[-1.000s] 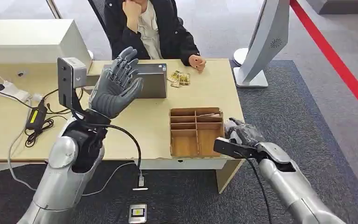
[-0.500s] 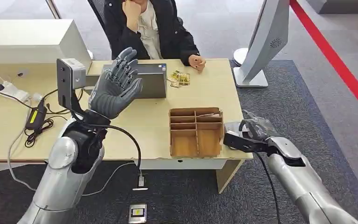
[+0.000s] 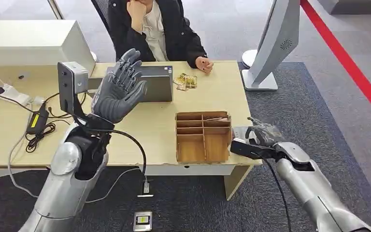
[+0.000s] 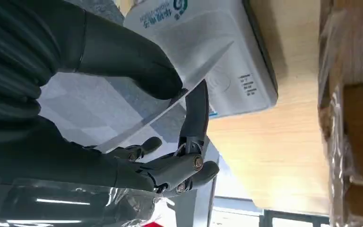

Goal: Pass the card to the sensor for recognition and then transmit it.

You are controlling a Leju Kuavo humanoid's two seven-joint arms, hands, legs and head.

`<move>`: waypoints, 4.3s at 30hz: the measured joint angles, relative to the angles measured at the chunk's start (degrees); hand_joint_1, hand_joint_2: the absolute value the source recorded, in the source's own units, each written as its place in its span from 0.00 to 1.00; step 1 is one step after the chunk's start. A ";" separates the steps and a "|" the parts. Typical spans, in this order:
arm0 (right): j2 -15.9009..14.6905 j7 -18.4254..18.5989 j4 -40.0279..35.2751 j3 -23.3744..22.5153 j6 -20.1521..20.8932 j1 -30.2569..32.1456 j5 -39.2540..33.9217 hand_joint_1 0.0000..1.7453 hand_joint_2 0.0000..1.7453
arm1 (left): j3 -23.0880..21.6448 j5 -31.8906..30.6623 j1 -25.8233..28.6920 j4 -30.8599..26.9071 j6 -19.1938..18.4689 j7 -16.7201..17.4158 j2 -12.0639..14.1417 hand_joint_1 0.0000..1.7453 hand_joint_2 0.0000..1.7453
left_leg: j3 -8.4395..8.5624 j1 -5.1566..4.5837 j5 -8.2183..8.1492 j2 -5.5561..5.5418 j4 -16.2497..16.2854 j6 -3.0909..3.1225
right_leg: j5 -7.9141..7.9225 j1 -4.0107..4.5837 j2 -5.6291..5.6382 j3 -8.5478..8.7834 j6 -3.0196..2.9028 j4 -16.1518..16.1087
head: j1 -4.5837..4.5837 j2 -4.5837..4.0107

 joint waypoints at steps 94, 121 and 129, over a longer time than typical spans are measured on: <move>17.73 -4.59 25.92 6.43 -1.92 -40.59 11.76 0.99 1.00 | -1.73 1.88 -4.74 8.24 -0.94 -5.44 -4.48 0.00 1.00 | 0.04 -0.04 0.03 0.06 0.02 -0.02 | 0.02 -0.04 0.08 -0.03 0.02 0.05 | 0.00 0.00; 16.68 -9.05 28.48 6.58 -10.31 -37.87 3.23 0.00 1.00 | -1.73 0.24 -4.49 9.97 1.68 -6.34 -4.79 0.00 1.00 | 0.04 -0.04 0.02 0.06 0.02 -0.02 | 0.03 -0.04 0.09 -0.04 0.02 0.04 | 0.02 0.00; 14.07 -7.47 20.65 5.22 -3.36 -32.85 -10.10 0.00 1.00 | -1.49 -1.20 -2.61 10.03 2.25 -6.23 -4.72 0.00 1.00 | 0.06 -0.03 0.02 0.05 0.02 -0.02 | 0.03 -0.03 0.07 0.01 0.03 0.02 | 0.00 0.00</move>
